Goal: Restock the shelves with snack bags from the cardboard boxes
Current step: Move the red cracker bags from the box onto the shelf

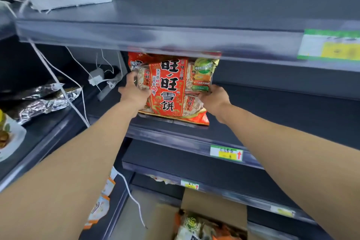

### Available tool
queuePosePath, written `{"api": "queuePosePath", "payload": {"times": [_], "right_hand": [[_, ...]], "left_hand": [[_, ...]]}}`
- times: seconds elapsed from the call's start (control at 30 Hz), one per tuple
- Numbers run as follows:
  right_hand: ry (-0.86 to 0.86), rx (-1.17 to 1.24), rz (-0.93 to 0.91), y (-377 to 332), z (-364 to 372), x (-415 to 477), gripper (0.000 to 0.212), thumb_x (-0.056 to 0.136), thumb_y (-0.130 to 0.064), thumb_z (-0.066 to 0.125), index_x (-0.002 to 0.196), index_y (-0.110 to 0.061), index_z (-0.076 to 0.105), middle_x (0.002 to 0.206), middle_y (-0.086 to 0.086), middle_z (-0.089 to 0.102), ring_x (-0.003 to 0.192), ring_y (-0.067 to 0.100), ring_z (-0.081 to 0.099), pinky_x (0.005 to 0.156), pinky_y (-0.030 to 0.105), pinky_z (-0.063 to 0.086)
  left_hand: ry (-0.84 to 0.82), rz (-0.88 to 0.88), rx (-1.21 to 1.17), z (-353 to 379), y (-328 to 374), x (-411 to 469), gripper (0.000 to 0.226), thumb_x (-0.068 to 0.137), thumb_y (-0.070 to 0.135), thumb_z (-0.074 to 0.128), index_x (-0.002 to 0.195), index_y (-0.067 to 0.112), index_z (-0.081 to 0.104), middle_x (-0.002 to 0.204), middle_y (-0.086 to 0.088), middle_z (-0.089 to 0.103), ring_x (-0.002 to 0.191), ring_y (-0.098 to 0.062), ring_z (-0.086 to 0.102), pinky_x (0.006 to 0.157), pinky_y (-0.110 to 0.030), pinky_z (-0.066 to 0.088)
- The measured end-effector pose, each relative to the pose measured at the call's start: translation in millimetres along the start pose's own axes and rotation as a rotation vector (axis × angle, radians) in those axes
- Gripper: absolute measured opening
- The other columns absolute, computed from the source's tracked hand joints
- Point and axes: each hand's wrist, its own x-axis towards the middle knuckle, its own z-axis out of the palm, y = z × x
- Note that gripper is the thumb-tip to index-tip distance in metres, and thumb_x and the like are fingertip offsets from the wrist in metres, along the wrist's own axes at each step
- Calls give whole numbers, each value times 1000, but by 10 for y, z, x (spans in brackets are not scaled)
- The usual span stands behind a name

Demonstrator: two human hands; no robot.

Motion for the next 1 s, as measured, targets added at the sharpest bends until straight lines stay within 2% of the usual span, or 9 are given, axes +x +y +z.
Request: {"api": "queuePosePath", "payload": {"times": [0.07,0.23,0.33,0.47,0.53,0.6,0.7,0.77,1.0], "right_hand": [[17,-29,24,27,141,120,24,92,-16,51,112,-13,63,108,8,68,91,25,65,79,35,56],[106,0,46,31,317,347,26,93,-12,47,114,-11,62,103,10,67,72,19,55,52,25,42],[137,99,69,-13,387,429,32,94,-9,46,123,-16,57,97,1,64,56,10,48,44,20,35],[114,106,95,-16,404,398,19,94,-8,47,86,-24,51,67,-10,45,49,9,37,37,19,30],[98,93,89,-14,379,371,14,95,-10,47,98,-21,54,68,-9,45,49,9,36,39,21,28],[82,93,93,-3,371,363,32,95,-8,45,126,-19,48,76,-7,51,51,9,38,40,22,28],[60,59,94,-5,355,292,57,95,-6,45,147,-17,26,117,3,60,66,13,53,42,21,33],[51,19,88,7,326,225,64,95,-6,46,151,-17,17,140,4,50,87,21,61,47,23,40],[-11,-146,-60,200,-124,-284,49,97,-7,45,144,-13,36,142,8,46,123,23,51,87,25,45]], "left_hand": [[-17,-37,-52,23,-104,207,62,86,12,67,130,44,37,138,-10,41,102,-30,60,64,-33,58],[5,16,-96,118,-189,543,49,84,16,70,115,45,45,132,-12,48,90,-25,63,84,-38,57],[-25,44,-133,148,-159,646,53,81,13,70,115,45,43,128,-15,51,93,-26,63,77,-33,55],[-119,12,-128,154,-222,734,89,76,7,73,138,47,25,133,-8,49,110,-24,59,93,-45,53],[-119,-4,-130,161,-204,696,96,74,7,74,144,43,19,135,-7,47,115,-25,56,96,-46,51],[-74,13,-89,170,-142,577,92,78,7,72,148,32,18,138,-8,41,116,-24,54,98,-37,48],[-20,55,66,189,-68,371,69,88,8,63,146,18,26,142,-11,30,99,-17,47,84,-20,39],[-29,118,147,177,-30,230,51,92,7,57,139,15,37,140,-11,35,90,-15,47,80,-20,40],[-278,374,346,403,229,-495,28,95,4,48,119,8,61,118,-7,62,108,-19,57,87,-21,41]]}}
